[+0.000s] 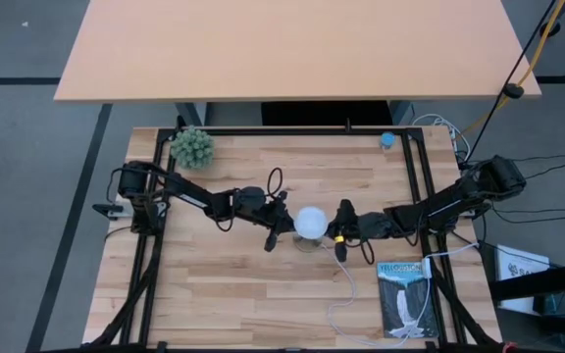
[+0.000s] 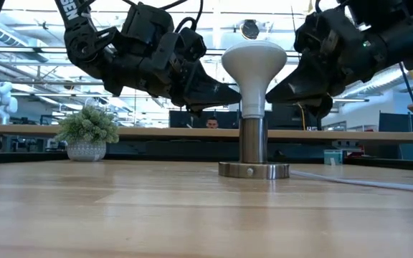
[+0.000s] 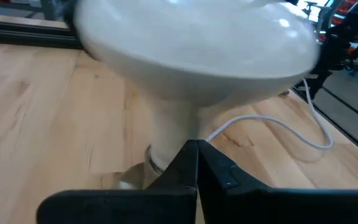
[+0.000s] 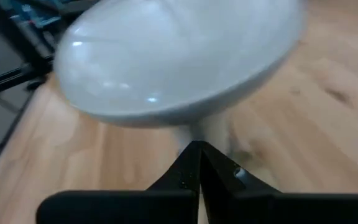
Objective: Screw lightbulb
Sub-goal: Insert the light bulb into the lamp
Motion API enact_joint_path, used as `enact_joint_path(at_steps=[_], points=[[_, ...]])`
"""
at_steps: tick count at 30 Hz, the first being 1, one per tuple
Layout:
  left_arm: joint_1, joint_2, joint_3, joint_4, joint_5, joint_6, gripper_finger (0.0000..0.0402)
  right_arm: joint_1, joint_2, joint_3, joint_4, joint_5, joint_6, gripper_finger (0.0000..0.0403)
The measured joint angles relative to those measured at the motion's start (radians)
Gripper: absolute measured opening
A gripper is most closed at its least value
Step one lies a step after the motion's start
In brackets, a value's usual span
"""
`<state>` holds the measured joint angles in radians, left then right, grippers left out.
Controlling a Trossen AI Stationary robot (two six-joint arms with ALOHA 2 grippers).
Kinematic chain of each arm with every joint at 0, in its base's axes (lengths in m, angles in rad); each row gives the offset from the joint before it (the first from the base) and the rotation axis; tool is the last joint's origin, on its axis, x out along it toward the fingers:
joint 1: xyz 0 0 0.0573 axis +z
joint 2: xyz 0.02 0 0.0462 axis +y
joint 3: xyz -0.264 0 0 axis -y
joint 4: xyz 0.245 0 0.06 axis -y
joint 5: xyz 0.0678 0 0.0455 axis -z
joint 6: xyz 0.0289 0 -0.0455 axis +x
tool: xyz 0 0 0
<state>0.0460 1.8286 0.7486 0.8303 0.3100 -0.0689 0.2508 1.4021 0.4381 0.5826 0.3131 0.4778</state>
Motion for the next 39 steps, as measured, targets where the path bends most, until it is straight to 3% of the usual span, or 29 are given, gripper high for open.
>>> enact_joint_path(at_steps=[9,12,18,32,36,39], points=[[0.031,0.000,0.001,0.002,-0.016,-0.012,0.0000,0.000,0.000,0.002,0.011,-0.164,0.030,0.0000],[0.031,0.000,0.001,0.001,0.006,-0.027,0.0000,0.000,0.000,0.002,-0.033,-0.147,0.035,0.0000],[0.024,0.000,0.001,-0.014,0.114,-0.029,0.0000,-0.001,0.000,0.002,-0.056,0.049,0.055,0.0000],[0.029,0.000,0.001,-0.006,0.008,-0.028,0.0000,0.000,0.000,0.001,0.021,-0.070,0.028,0.0000],[0.029,0.000,0.001,-0.015,0.043,-0.031,0.0000,0.000,0.000,0.001,-0.024,-0.079,0.052,0.0000],[0.027,0.000,0.001,-0.032,0.102,-0.036,0.0000,0.000,0.000,0.000,-0.059,-0.006,0.083,0.0000]])
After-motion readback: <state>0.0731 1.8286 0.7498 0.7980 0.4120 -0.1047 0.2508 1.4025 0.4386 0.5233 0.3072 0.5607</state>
